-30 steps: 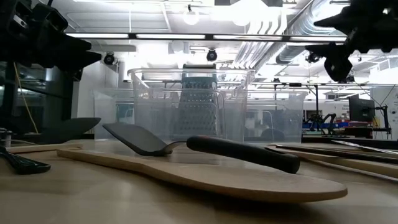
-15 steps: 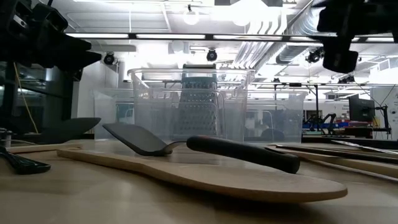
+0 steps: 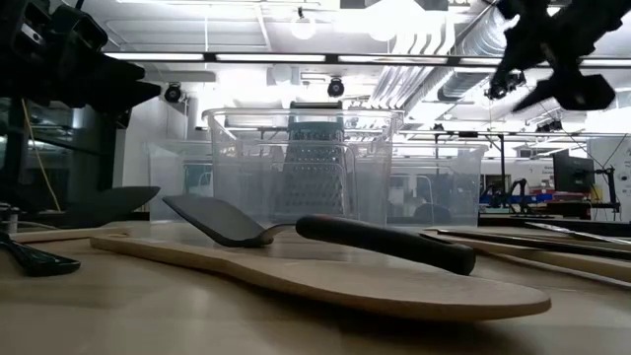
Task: Pick & Place Kitchen Items
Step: Put the right black knife into the right transparent bin
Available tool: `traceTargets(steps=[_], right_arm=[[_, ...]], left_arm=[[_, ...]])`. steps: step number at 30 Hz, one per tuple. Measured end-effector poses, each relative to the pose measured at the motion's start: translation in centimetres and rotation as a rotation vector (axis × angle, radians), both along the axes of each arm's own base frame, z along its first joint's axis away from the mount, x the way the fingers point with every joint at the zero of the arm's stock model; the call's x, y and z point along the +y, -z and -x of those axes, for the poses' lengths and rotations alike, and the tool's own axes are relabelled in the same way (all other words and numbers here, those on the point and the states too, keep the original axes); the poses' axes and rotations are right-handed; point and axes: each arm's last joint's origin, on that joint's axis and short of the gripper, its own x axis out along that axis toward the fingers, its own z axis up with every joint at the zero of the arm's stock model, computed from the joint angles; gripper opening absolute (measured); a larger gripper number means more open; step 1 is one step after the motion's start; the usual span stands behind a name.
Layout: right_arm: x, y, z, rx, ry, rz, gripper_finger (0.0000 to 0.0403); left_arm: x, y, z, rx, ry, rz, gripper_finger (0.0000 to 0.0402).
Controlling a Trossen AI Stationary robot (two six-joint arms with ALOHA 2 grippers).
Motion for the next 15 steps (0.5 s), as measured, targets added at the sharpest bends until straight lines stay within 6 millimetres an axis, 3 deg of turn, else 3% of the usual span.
traceTargets(steps=[8,15], right_arm=[[1.1,2.7,-0.9,0.304,0.112,-0.148,0.0220],[2.6,4.7,-2.5,0.459,0.173,-0.225,0.0220]], left_arm=[[0.0,0.0,0.0,0.000,0.000,0.000,0.0175],[0.0,0.0,0.0,0.000,0.000,0.000,0.0175]])
